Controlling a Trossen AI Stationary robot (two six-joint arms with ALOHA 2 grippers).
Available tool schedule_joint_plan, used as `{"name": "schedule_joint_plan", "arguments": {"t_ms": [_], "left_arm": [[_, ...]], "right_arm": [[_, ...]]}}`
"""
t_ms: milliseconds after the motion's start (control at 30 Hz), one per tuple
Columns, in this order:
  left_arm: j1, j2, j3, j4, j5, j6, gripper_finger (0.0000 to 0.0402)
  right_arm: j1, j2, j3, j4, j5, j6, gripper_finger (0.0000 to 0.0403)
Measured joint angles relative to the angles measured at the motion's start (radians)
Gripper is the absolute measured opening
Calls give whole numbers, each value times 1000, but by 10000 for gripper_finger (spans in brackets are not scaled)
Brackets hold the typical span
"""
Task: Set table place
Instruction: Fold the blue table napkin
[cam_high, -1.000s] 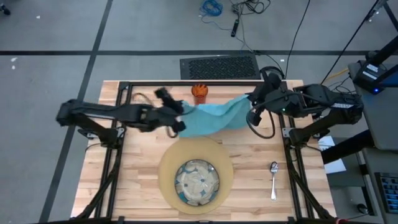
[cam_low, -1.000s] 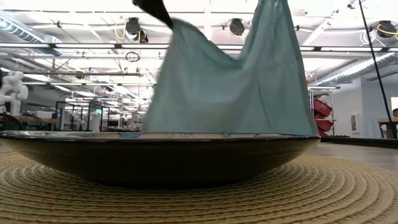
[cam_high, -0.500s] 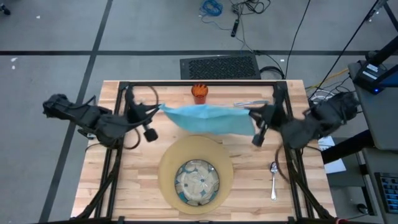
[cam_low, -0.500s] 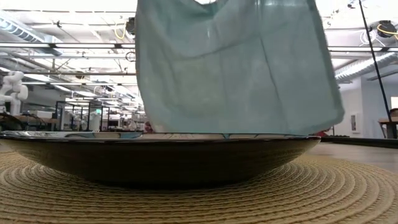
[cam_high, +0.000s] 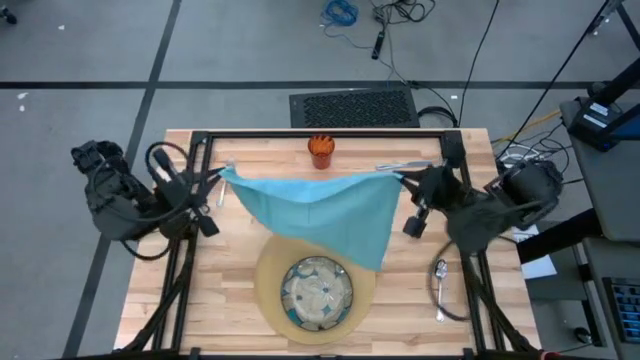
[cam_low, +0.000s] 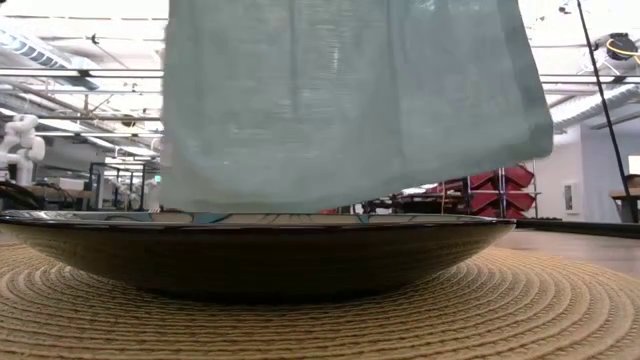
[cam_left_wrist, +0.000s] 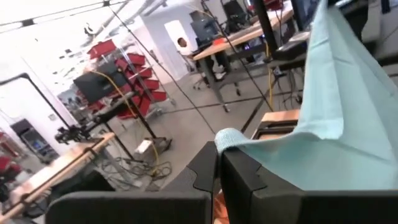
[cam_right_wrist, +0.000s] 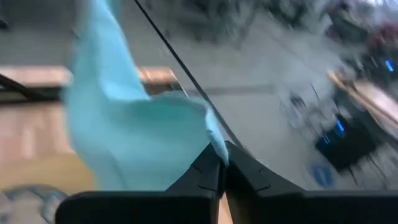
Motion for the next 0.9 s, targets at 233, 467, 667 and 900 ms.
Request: {"name": "schedule_joint_plan", "arguments": {"t_ms": [233,467,667,900], "left_arm": [[36,6,-27,-304,-2,-265,0],[203,20,-84,-507,54,-477,0],[337,22,-108,-510,124,-441,0],[458,25,-108,-504,177,-372,0]], "right_arm": [[-126,-33,-137,8,-118,52,0],[-306,-81,-333,12,-180,27,0],[-459,-89,-489,140,-213,-85,0],[-642,-89,-605,419,-391,-324,0]]}}
